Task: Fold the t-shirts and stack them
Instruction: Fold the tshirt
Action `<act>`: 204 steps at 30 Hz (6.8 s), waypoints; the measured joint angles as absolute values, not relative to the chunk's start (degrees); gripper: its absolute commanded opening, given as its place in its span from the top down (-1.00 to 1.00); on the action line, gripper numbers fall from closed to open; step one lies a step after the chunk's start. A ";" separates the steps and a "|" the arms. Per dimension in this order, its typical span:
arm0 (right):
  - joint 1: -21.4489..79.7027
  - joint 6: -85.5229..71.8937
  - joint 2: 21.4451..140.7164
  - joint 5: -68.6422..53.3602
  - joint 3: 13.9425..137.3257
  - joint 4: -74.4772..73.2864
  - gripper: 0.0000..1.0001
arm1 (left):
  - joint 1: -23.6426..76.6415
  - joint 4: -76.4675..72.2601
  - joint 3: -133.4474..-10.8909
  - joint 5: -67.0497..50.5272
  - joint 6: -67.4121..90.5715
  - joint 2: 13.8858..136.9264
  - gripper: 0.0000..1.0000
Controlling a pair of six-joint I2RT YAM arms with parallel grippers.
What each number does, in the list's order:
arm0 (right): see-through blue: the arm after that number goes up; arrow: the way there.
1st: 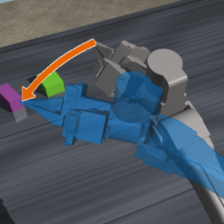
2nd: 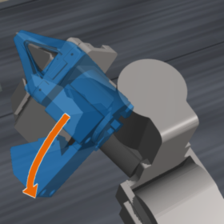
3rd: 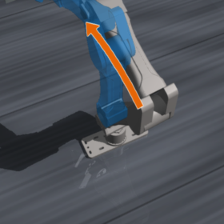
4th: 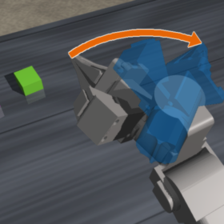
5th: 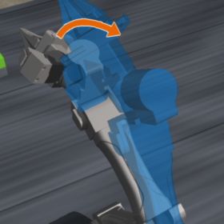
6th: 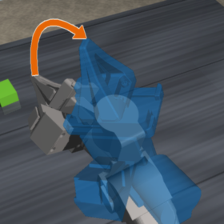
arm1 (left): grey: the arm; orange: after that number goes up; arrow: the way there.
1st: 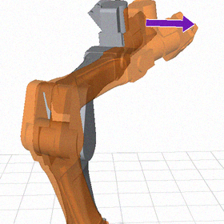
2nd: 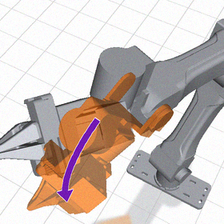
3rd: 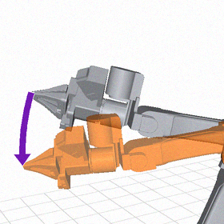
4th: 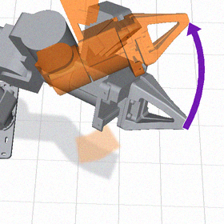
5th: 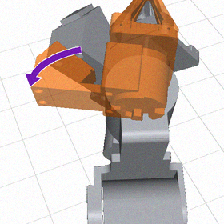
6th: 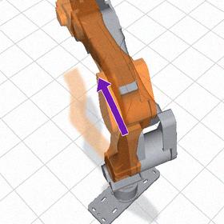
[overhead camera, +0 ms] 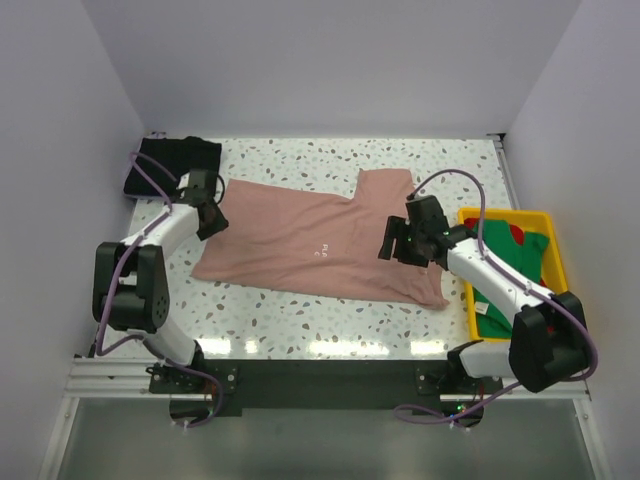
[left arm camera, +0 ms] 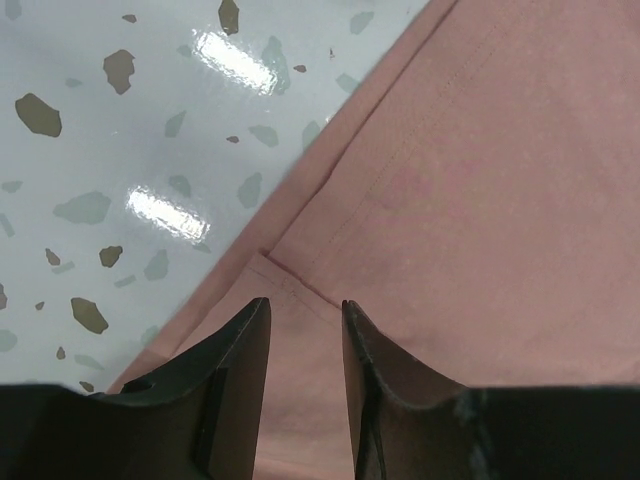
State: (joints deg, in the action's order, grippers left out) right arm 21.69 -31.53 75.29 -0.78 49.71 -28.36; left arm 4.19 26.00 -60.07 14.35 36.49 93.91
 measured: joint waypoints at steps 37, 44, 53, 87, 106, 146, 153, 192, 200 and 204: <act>21.71 -27.55 76.86 -4.03 48.47 -25.63 -0.37 | 4.64 25.96 -60.07 18.59 40.93 100.27 1.00; 21.74 -27.40 76.86 -4.01 48.25 -25.63 -0.37 | 4.64 26.41 -60.10 18.81 40.88 99.59 1.00; 21.74 -27.38 76.86 -3.97 48.23 -25.63 -0.38 | 4.62 28.40 -62.35 20.01 40.84 97.82 1.00; 18.94 -32.49 73.67 9.61 40.86 -29.32 -0.29 | 1.56 27.16 -67.29 16.45 40.86 105.45 1.00; 13.32 -35.31 75.90 2.15 36.77 -25.87 0.91 | 1.52 25.74 -67.29 14.70 40.88 106.02 1.00; 11.97 -33.87 76.62 7.66 39.81 -29.78 0.31 | -4.51 23.92 -67.42 7.09 39.22 104.99 0.41; 12.51 -31.86 75.66 6.85 39.99 -29.69 0.03 | -4.60 22.74 -67.42 4.89 38.28 101.80 0.07; 40.32 -36.58 86.56 10.35 44.71 -20.49 0.03 | -0.60 14.41 -42.39 6.39 48.71 87.48 0.81; 40.34 -37.34 80.71 8.80 39.72 -21.26 0.02 | -0.56 17.78 -37.10 7.27 49.41 80.49 0.75; 40.34 -37.58 77.62 7.40 37.89 -23.66 0.01 | -0.58 20.86 -36.16 7.81 49.30 77.60 0.63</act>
State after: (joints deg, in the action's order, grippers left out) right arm 40.34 -37.58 77.62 7.40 37.89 -23.66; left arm -0.58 20.86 -36.16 7.81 49.30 77.60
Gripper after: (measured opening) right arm 0.488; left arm 0.145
